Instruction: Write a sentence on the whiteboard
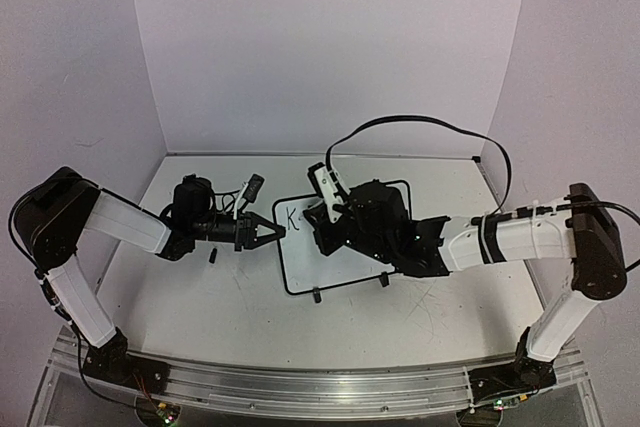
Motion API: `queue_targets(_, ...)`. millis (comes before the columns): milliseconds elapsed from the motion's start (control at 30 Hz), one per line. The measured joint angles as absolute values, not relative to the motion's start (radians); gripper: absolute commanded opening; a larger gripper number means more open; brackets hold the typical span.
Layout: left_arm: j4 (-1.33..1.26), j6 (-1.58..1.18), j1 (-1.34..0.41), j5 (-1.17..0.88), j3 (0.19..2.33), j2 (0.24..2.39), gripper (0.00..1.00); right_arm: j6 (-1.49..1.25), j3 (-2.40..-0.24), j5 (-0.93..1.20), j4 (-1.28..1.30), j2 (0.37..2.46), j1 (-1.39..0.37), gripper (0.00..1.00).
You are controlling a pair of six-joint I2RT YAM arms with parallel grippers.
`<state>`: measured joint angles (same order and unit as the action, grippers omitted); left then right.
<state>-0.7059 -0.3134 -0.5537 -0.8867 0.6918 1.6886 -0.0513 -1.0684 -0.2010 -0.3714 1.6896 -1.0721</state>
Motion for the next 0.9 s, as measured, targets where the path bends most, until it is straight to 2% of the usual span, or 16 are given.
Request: queue_targets(900,-0.697,-0.313,-0.554,-0.878,0.692,1.686,0.00,-0.054,-1.071,-0.311,-0.372,1.685,-1.081,0.00)
